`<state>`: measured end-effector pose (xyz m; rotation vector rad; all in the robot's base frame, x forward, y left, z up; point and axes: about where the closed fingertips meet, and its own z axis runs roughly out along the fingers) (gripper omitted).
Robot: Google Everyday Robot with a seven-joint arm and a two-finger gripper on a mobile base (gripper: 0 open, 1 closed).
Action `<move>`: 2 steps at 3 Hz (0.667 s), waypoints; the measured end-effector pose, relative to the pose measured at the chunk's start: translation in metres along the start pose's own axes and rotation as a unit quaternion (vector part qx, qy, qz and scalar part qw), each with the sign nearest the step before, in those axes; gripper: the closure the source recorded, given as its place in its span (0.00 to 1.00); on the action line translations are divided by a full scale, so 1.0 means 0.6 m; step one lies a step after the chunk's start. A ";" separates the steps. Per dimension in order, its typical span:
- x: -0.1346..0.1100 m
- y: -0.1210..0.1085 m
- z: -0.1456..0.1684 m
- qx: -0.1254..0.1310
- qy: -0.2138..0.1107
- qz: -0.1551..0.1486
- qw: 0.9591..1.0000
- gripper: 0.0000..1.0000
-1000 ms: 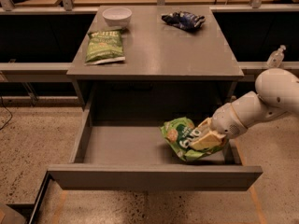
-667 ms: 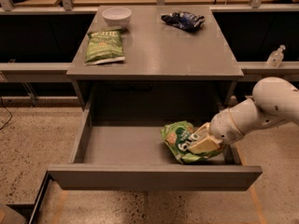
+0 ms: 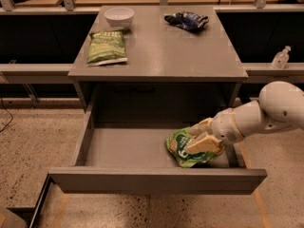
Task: Place green rice chip bag into top drawer
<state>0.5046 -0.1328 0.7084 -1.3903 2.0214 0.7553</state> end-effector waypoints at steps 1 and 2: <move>-0.002 0.000 0.003 0.000 -0.002 -0.001 1.000 0.00; -0.002 0.000 0.003 0.000 -0.002 -0.001 1.000 0.00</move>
Offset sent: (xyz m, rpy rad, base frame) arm 0.0006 0.0020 0.0002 0.0029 -0.0028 0.0004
